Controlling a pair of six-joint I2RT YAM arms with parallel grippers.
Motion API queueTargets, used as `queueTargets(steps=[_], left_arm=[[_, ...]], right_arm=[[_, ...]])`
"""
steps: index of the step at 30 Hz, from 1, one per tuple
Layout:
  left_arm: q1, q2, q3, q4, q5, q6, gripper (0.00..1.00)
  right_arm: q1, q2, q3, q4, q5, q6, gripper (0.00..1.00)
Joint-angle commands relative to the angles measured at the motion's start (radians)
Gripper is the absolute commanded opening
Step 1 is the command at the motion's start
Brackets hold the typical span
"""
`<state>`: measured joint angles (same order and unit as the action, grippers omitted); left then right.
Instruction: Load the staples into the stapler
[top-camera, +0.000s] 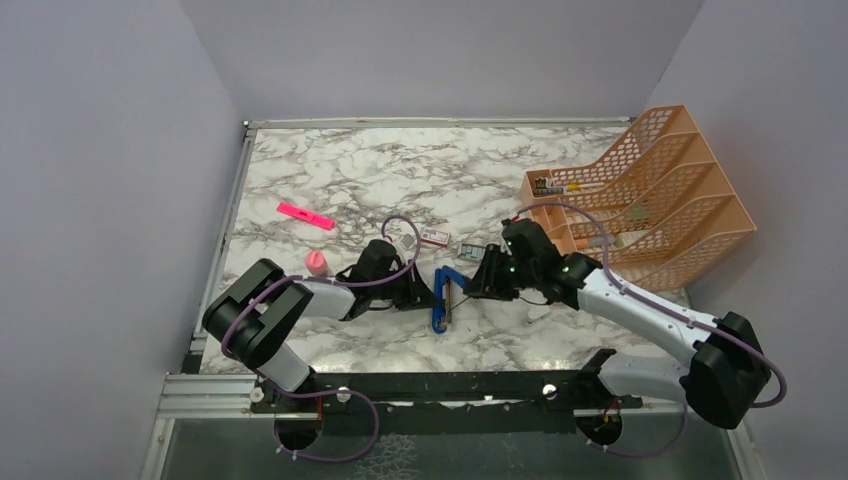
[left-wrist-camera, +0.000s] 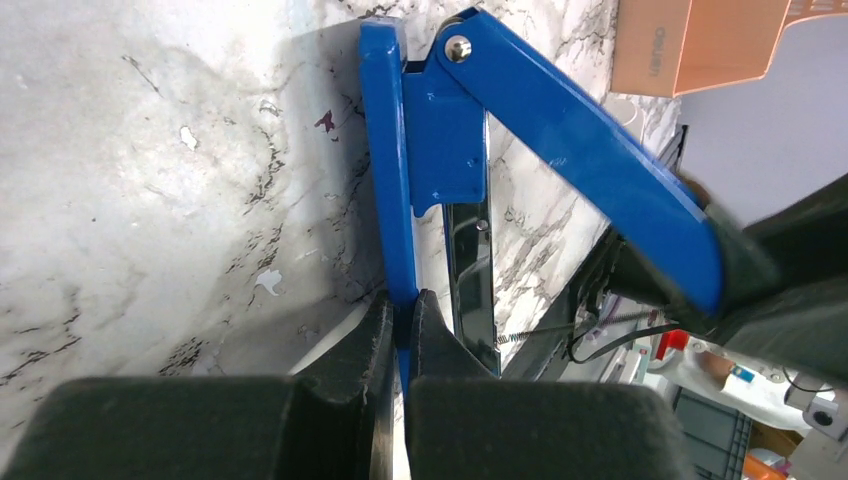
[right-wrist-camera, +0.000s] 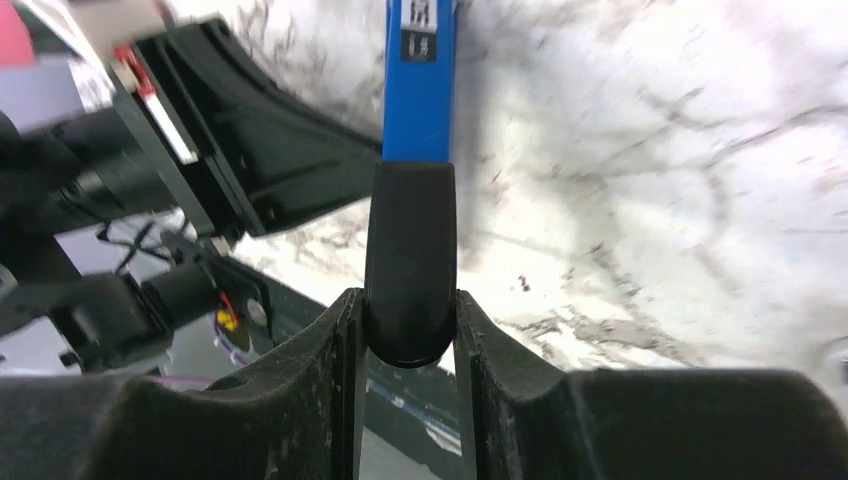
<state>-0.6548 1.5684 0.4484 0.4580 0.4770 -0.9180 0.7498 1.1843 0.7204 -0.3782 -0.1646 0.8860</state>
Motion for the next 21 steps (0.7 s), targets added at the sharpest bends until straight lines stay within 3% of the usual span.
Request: queueTargets(steps=[1,12,21], left_arm=[[0.004,0.024,-0.036,-0.068,-0.035,0.106,0.00],[0.001,-0.007,-0.018,-0.068,0.003,0.175,0.00],[0.002,0.012,-0.011,-0.067,0.010,0.157,0.00]], right_arm=[[-0.117,-0.016,0.080,-0.069,0.111,-0.133,0.30],[-0.237,0.242,0.300,0.089,0.134,-0.295,0.40],[-0.247,0.335,0.275,0.220,0.111,-0.280,0.43]])
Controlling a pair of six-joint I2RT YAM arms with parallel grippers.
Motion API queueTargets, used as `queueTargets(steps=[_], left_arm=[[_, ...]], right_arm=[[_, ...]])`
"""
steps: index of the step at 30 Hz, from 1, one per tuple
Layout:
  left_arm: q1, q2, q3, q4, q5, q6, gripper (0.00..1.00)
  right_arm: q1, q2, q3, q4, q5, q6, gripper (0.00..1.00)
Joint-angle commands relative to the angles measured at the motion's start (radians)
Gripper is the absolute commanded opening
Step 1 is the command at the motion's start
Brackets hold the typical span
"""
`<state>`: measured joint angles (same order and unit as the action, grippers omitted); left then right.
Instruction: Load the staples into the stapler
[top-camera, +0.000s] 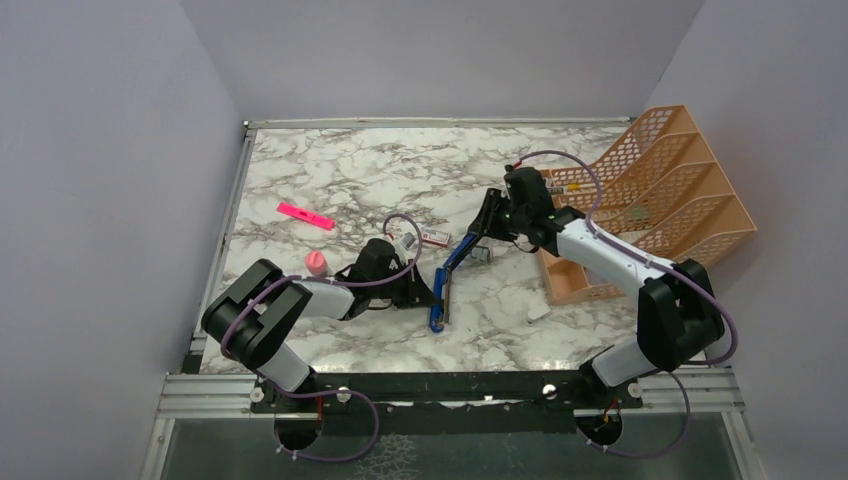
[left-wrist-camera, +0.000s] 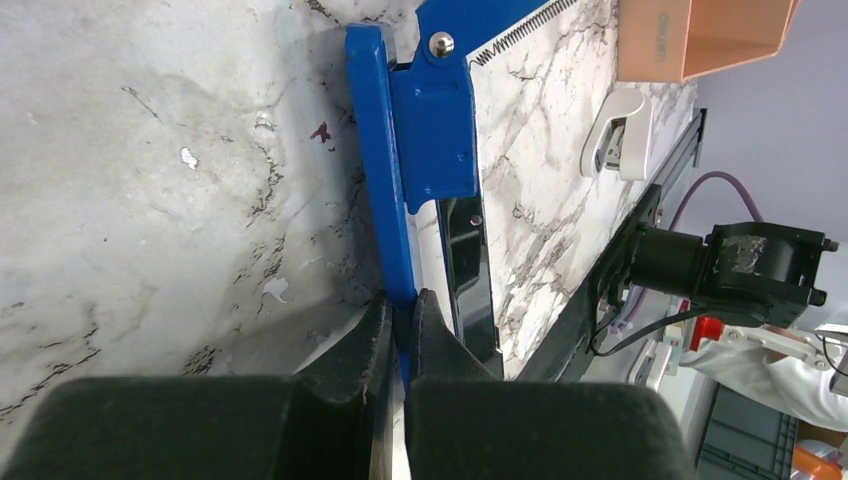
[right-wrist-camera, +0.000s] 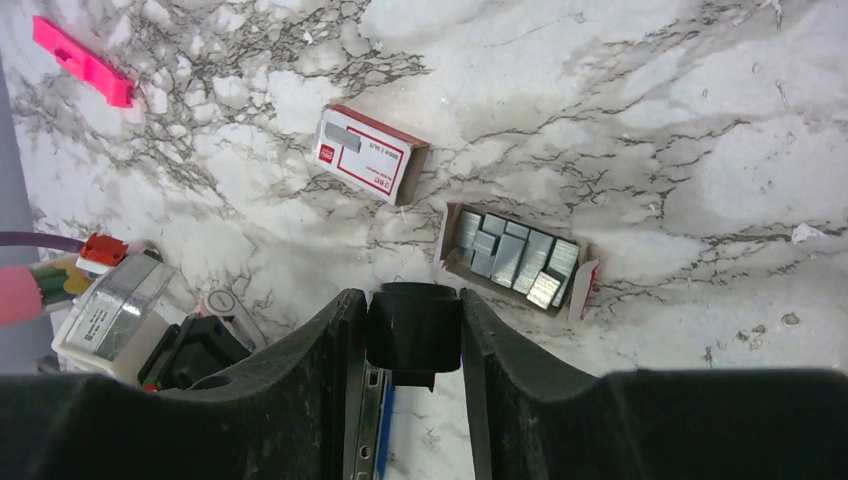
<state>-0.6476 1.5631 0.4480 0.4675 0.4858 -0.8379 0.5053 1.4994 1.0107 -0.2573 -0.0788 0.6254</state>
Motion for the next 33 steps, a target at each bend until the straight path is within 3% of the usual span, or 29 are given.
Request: queueTargets(steps=[1,19,33], left_arm=[[-0.005,0.019,-0.009,-0.075,0.004,0.068,0.00],[-0.005,0.009,0.025,-0.072,-0.003,-0.106,0.00],[-0.005,0.004,0.030,-0.066,-0.026,-0.138,0.00]], right_arm=[[-0.002,0.023,-0.020,0.103,0.009,-0.014,0.44],[-0.002,0.047,-0.214,0.262,-0.268,0.170,0.76],[0.045,0.114,-0.259,0.407,-0.340,0.164,0.73]])
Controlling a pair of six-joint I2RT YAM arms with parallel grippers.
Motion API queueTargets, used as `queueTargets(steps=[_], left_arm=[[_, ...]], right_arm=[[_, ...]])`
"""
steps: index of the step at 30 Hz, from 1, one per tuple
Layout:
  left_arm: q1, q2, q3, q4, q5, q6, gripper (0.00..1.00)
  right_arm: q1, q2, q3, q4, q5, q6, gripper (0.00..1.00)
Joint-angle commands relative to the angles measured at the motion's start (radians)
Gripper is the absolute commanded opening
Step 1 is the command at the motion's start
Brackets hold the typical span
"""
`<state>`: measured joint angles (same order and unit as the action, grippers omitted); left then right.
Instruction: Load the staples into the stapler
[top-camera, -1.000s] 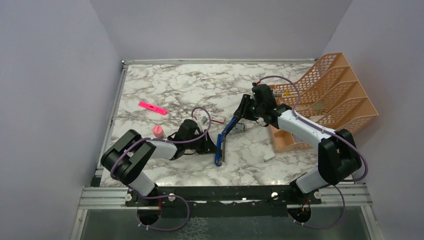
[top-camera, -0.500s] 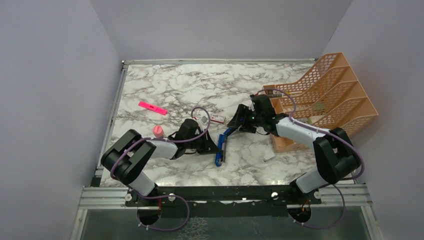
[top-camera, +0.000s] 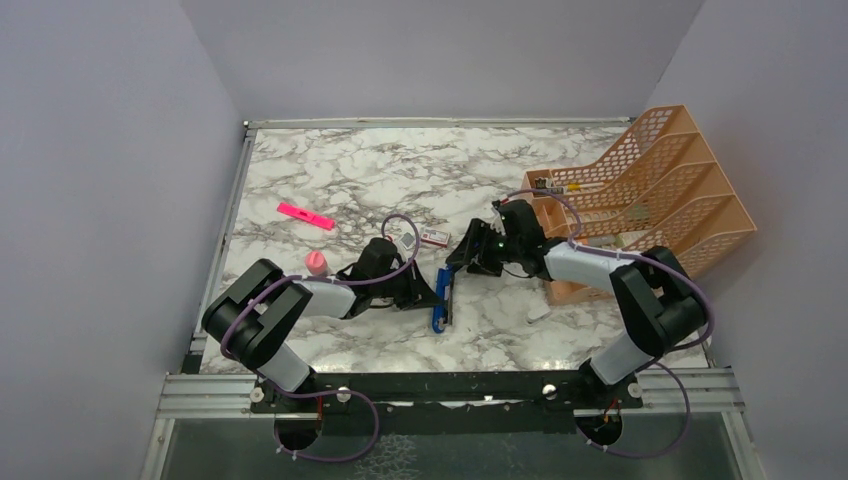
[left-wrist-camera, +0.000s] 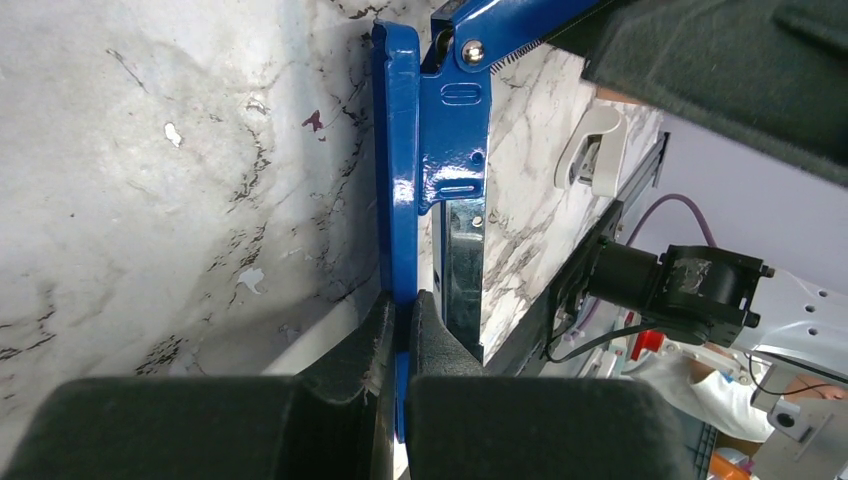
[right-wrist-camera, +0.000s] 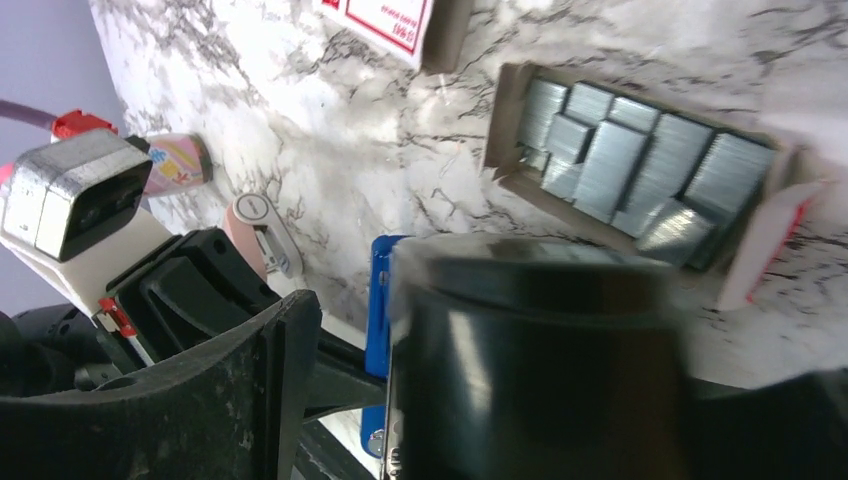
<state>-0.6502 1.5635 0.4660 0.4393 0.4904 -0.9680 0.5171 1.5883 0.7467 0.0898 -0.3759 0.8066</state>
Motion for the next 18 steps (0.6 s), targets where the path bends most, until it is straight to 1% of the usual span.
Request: queueTargets(steps=[1,5,9,13,18], left_arm=[[-0.002,0.006,0.012,-0.036,-0.029,-0.008,0.00],[-0.001,0.009,0.009,-0.031,-0.033,-0.009,0.00],[-0.002,0.014,0.008,-0.028,-0.033,-0.008,0.00],[-0.002,0.015,0.004,-0.022,-0.032,-0.009,0.00],[-0.002,0.015,0.001,-0.013,-0.030,-0.015,0.00]], right_arm=[[0.042,0.031,0.006,0.063,-0.043,-0.019,0.72],[0.071,0.050,0.004,0.067,-0.035,-0.015,0.67],[0.082,0.063,0.001,0.071,-0.030,-0.016,0.55],[0.090,0.075,0.002,0.077,-0.040,-0.027,0.46],[0.105,0.093,0.007,0.093,-0.054,-0.032,0.45]])
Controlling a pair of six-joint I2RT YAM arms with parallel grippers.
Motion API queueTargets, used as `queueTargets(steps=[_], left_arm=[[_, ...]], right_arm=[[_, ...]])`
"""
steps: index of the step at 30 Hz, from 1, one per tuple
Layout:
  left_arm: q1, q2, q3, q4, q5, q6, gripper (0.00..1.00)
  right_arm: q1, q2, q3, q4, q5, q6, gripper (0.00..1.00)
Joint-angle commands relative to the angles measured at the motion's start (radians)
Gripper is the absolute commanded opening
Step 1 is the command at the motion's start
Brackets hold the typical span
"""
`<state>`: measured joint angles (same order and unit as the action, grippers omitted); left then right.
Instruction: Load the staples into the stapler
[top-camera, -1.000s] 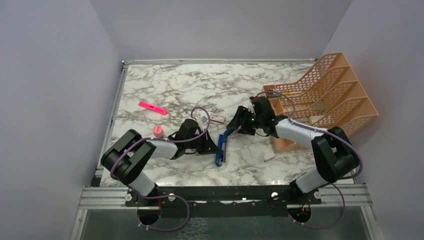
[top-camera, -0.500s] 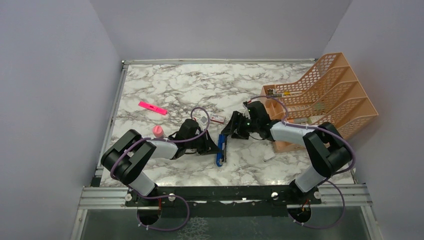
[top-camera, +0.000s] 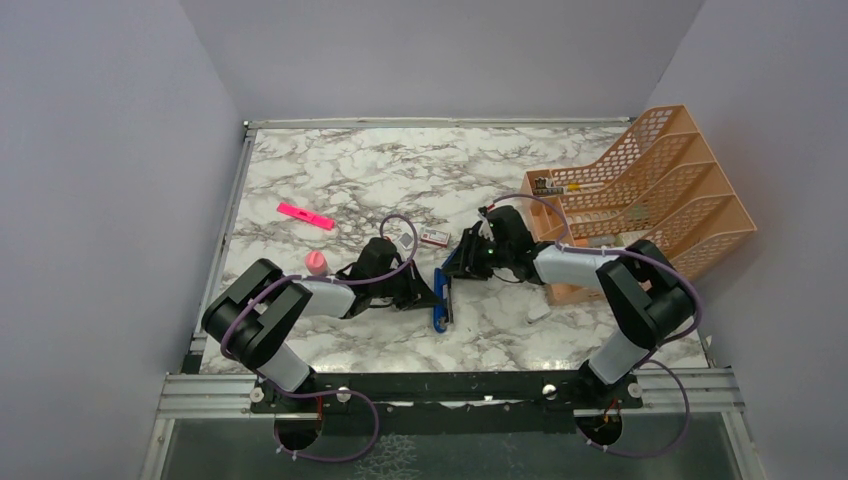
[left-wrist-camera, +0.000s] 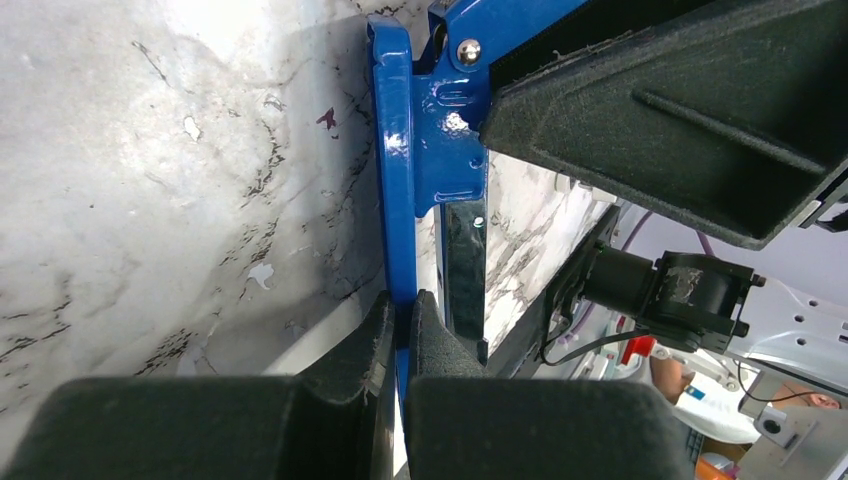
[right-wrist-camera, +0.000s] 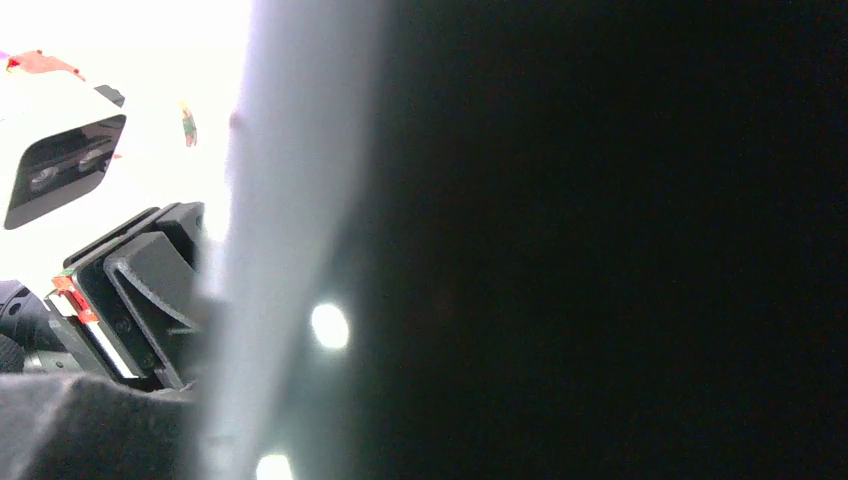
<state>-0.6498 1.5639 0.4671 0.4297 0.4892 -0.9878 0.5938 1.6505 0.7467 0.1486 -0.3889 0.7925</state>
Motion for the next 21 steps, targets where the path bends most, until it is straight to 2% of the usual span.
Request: queueTargets(steps=[1,10,16,21], left_arm=[[-0.002,0.017,0.000,-0.002,-0.028,0.003,0.00],[-0.001,0.011,-0.003,0.006,-0.026,-0.013,0.00],[0.001,0.002,-0.002,0.015,-0.039,-0.011,0.01],[0.006,0.002,-0.003,0.019,-0.046,-0.012,0.05]], right_arm=[[0.033,0.033,0.008,0.035,-0.038,-0.018,0.46],[0.057,0.044,0.022,0.017,-0.002,-0.027,0.45],[0.084,0.053,0.028,-0.004,0.041,-0.058,0.37],[0.114,0.058,0.059,-0.053,0.112,-0.094,0.36]])
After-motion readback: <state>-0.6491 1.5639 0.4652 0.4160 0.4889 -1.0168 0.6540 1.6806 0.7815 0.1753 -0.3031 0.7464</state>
